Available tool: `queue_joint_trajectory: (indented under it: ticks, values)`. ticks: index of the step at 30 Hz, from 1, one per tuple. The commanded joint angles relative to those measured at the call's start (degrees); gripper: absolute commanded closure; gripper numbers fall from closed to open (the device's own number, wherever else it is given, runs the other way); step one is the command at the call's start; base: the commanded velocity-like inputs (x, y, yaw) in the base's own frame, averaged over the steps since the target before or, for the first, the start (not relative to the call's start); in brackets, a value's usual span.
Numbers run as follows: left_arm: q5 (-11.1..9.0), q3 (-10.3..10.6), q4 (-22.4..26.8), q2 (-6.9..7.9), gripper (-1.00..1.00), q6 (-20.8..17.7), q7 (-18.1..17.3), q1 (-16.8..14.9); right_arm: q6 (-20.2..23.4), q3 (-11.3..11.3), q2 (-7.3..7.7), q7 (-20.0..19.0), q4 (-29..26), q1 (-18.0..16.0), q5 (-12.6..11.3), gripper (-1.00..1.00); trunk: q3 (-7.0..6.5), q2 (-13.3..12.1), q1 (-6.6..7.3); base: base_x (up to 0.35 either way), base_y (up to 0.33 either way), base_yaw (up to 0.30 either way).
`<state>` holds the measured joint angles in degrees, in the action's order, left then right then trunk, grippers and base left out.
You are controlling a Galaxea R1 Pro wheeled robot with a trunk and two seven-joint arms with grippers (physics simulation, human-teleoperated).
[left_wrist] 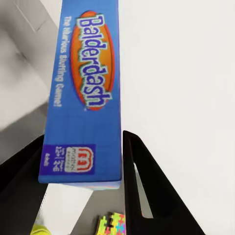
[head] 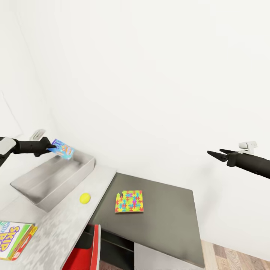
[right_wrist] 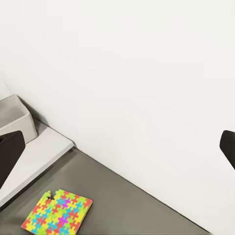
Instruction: Put all the toys in the child's room - the three board games (two on the bed and one on the table), the two jigsaw puzzles on the table, and the tennis ball on the table - inside the toy box on the table in the child's room.
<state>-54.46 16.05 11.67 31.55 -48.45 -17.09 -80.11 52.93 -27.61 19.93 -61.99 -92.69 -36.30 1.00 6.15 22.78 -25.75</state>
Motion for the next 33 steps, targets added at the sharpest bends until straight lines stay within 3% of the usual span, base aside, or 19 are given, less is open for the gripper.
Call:
queue_joint_trajectory:
  ticks: [1, 7, 23, 33]
  values:
    - [0.3, -0.8, -0.1, -0.57, 1.0, 1.3, 0.6, 0.2, 0.4, -0.1, 0.02, -0.3, 0.0, -0.1, 0.1, -1.0, 0.23, 0.1, -0.03, 0.0, 0.0, 0.0]
    - [0.5, -1.1, -0.2, -2.37, 1.0, 3.4, 2.8, 0.4, 0.5, -0.2, 0.04, -0.4, 0.0, 0.0, 0.1, -1.0, 0.77, 0.1, -0.03, 0.0, 0.0, 0.0]
    - [0.8, -0.9, -0.2, -2.66, 1.0, 3.7, 3.0, 1.3, 0.5, -0.2, 0.12, -0.4, 0.0, -0.1, 0.1, -1.0, 2.2, 0.1, -0.03, 0.0, 0.0, 0.024]
    - [0.8, -0.8, -0.2, -2.72, 1.0, 3.0, 2.4, 1.3, 0.5, -0.1, -0.37, -0.5, 0.0, 0.0, 0.1, -1.0, 2.36, 0.1, -0.03, 0.0, 0.0, 0.011]
